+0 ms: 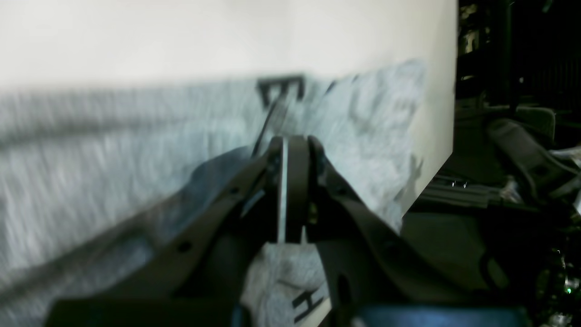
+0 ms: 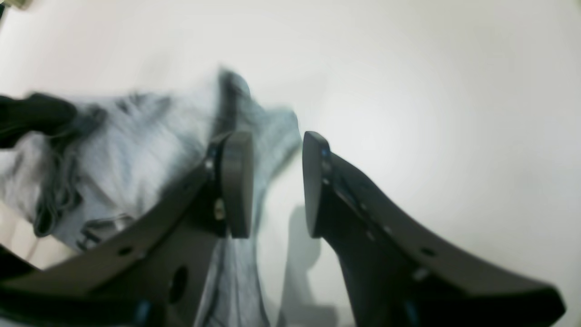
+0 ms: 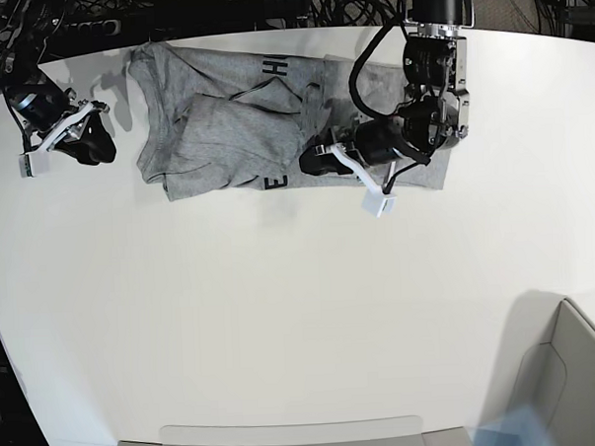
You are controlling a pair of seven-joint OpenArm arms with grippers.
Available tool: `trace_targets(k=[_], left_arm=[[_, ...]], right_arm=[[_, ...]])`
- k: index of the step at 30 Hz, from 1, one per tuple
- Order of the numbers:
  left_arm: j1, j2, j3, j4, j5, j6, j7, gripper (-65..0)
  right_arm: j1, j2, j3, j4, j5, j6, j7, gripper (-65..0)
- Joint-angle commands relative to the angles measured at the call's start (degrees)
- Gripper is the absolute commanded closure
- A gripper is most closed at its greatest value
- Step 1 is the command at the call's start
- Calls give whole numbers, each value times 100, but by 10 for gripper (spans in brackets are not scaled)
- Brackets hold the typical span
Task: Fold the T-shirt properly
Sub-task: 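Release the folded end and press the left gripper onto the strip's middle, then grasp the strip end with the right gripper and lift it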
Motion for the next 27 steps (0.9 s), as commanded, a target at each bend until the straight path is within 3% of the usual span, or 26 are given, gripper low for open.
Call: trace_targets(k=[1, 7, 14, 20, 27], left_arm=[[-78, -37, -12, 112, -139, -47, -78, -15], [-69, -37, -3, 112, -139, -47, -60, -15], [107, -37, -3, 402, -139, -47, -52, -15], [300, -46, -3, 1070, -104, -47, -60, -15], [432, -54, -214, 1193, -130, -47, -52, -15]], right_arm=[[14, 86, 28, -100, 189, 121, 151, -189], [5, 51, -60, -900, 189, 129, 133, -189], [23, 34, -851, -979, -83, 85, 168, -189], [208, -485, -1000, -944, -1156, 77, 344, -188], [58, -907, -1027, -513, -1297, 68, 283, -188]])
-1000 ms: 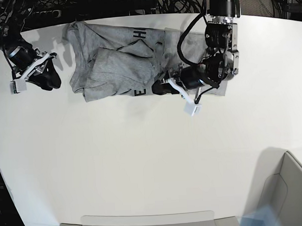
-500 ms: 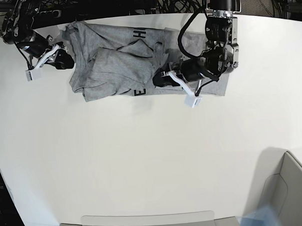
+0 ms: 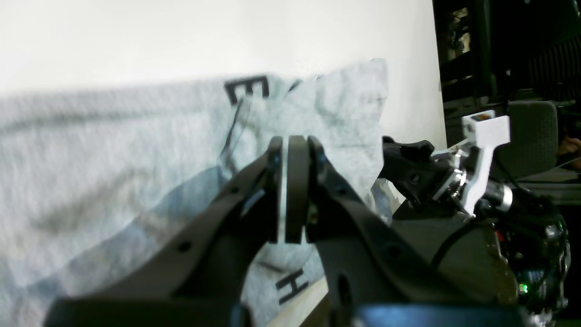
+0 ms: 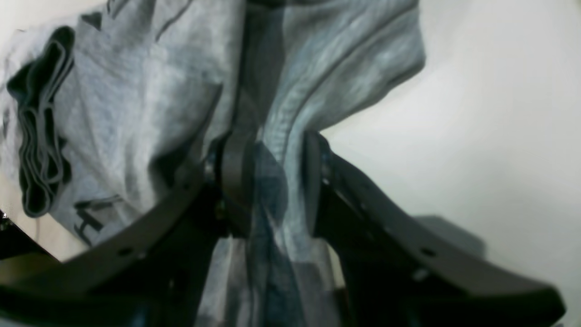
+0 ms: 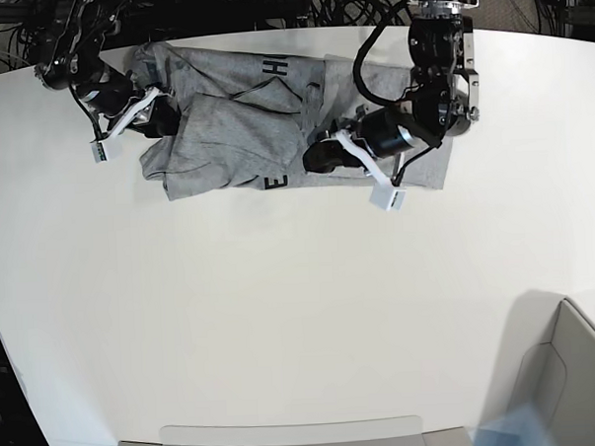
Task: Fold the T-shirt properly
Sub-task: 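Grasp the strip end with the right gripper and lift it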
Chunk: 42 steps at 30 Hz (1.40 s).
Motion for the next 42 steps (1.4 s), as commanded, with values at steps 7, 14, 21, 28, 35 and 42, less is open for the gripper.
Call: trace_targets(k=[7, 14, 21, 28, 35, 42], left_arm=[[-93, -20, -72, 212, -130, -30, -49, -15], [57, -204, -64, 520, -130, -30, -41, -15], [356, -204, -292, 951, -139, -39, -41, -15], [707, -565, -521, 1460, -139, -39, -32, -15], [1006, -617, -899, 1548, -385, -39, -49, -15], [1147, -617, -1927, 1504, -1053, -39, -49, -15]], right_arm=[[-245, -48, 64, 464, 124, 64, -384, -188], [28, -400, 12, 393, 80, 64, -428, -188], [388, -637, -349, 385, -465, 64, -419, -188], [643, -804, -516, 349, -904, 64, -410, -123], [942, -602, -542, -152, -939, 64, -401, 0], [1206, -198, -498, -477, -939, 64, -393, 0]])
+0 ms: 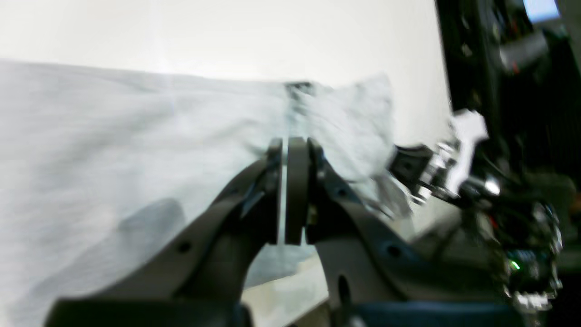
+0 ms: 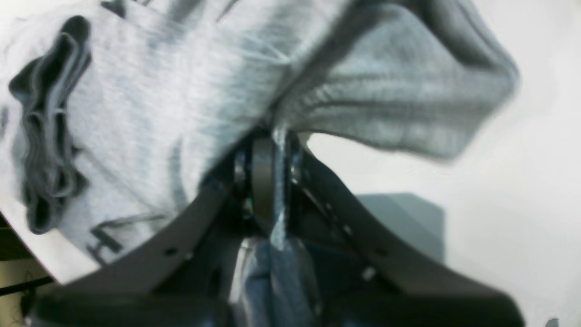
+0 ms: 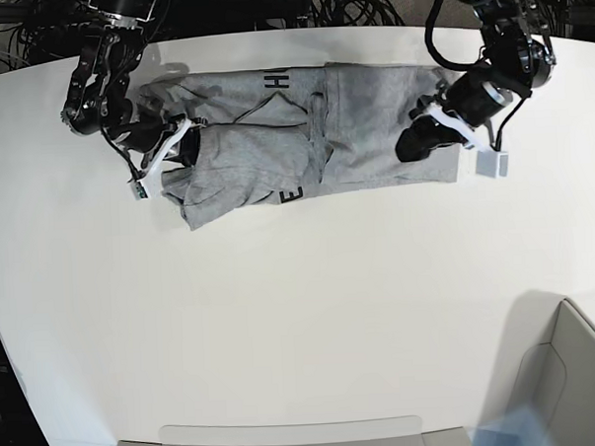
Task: Fold the T-shirt properly
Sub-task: 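Grasp the strip end with the right gripper and lift it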
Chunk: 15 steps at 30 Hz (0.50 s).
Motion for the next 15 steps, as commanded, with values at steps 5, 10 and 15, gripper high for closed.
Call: trace_targets(k=[5, 10, 15], left_arm=[[114, -23, -356, 86, -135, -15, -45, -15], [202, -23, -408, 68, -126, 12, -36, -15], [281, -23, -408, -134, -126, 12, -36, -15]], right_arm=[[327, 451, 40, -170, -61, 70, 190, 0], [555, 838, 40, -662, -61, 61, 700, 0], [872, 1190, 233, -1023, -61, 61, 735, 0]])
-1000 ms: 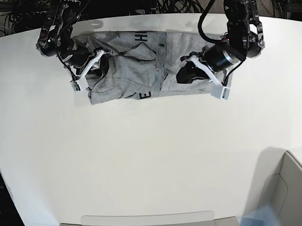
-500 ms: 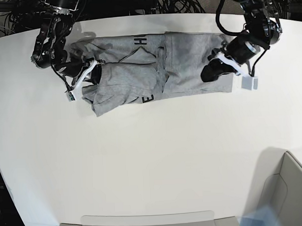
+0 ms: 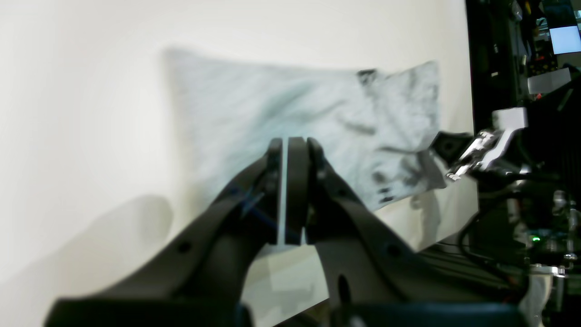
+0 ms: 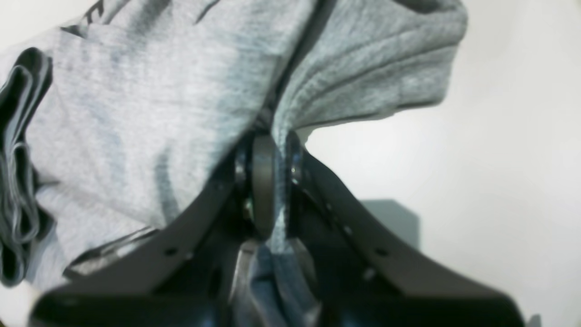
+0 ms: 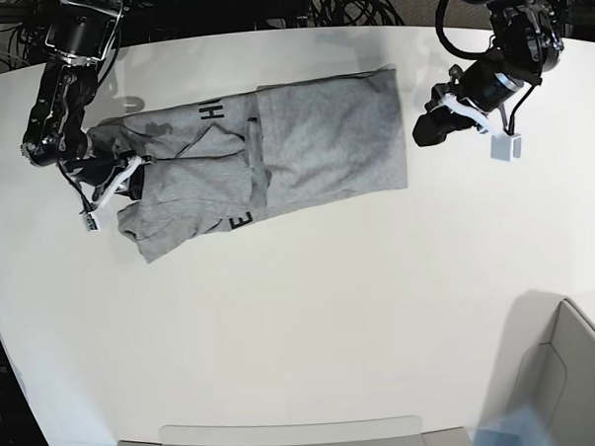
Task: Fold the T-shirt properly
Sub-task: 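Grasp the strip end with the right gripper and lift it, then fold the held end over the shirt with the right gripper toward the left gripper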
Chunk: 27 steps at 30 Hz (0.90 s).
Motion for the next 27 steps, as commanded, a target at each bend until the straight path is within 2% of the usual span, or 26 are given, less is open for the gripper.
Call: trace_targets(k=[1, 3, 8, 12, 27], left_arm=[[-21, -36, -28, 67, -139, -28, -58, -15], [-12, -36, -28, 5, -139, -28, -58, -15], [50, -27, -28, -21, -139, -28, -58, -15], [85, -36, -28, -21, -139, -28, -58, -15], [331, -18, -28, -30, -139, -28, -58, -15]], right_arm=[[155, 139, 107, 83, 44, 18, 79, 0], [304, 235, 168, 101, -158, 18, 79, 0], [726, 209, 142, 259, -1231, 18, 88, 0], [674, -63, -34, 980, -1705, 18, 88, 0], [-425, -943, -1898, 3520, -3428, 18, 79, 0]])
